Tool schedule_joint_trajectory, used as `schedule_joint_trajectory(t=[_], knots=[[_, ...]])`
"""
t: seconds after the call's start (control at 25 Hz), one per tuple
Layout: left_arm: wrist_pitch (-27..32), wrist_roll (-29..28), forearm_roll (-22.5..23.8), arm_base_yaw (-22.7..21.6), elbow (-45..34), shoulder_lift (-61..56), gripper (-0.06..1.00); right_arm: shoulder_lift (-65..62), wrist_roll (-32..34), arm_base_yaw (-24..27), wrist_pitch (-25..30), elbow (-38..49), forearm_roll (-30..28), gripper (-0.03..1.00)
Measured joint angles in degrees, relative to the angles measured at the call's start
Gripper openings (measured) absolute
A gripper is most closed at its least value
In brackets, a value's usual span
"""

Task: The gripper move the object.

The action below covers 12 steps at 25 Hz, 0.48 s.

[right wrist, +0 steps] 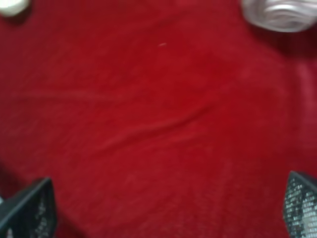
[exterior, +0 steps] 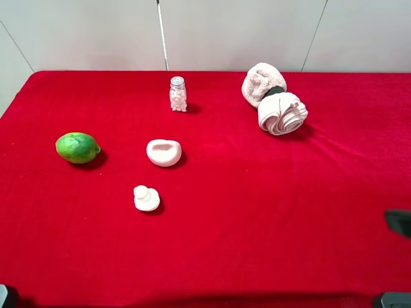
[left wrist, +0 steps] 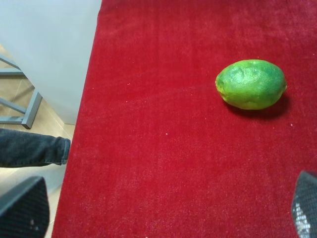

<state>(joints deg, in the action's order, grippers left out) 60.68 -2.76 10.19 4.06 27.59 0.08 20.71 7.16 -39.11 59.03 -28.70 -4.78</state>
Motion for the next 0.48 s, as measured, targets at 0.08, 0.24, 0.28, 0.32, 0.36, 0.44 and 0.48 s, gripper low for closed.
schedule_joint_trajectory(t=[0.08, 0.24, 0.28, 0.32, 0.36, 0.44, 0.48], knots=[[0.00, 0.00, 0.00, 0.00, 0.00, 0.00, 0.97, -1.14, -0.46, 4.54, 0.00, 0.00, -0.07, 0.69], [0.00, 0.00, 0.00, 0.00, 0.00, 0.00, 0.97, -3.86, -2.54, 13.73, 0.00, 0.00, -0.14, 0.69], [0.00, 0.00, 0.00, 0.00, 0.00, 0.00, 0.97, -4.67, -3.06, 15.88, -0.06, 0.05, -0.09, 0.69], [0.00, 0.00, 0.00, 0.00, 0.00, 0.00, 0.97, -5.52, -3.42, 17.56, -0.12, 0.05, 0.03, 0.69], [0.00, 0.00, 0.00, 0.00, 0.00, 0.00, 0.97, -6.21, -3.68, 19.44, -0.19, 0.05, 0.03, 0.69], [0.00, 0.00, 0.00, 0.00, 0.00, 0.00, 0.97, -7.92, -4.10, 22.94, -0.29, 0.11, 0.07, 0.69], [0.00, 0.00, 0.00, 0.00, 0.00, 0.00, 0.97, -8.70, -4.14, 24.25, -0.35, 0.17, 0.07, 0.69]])
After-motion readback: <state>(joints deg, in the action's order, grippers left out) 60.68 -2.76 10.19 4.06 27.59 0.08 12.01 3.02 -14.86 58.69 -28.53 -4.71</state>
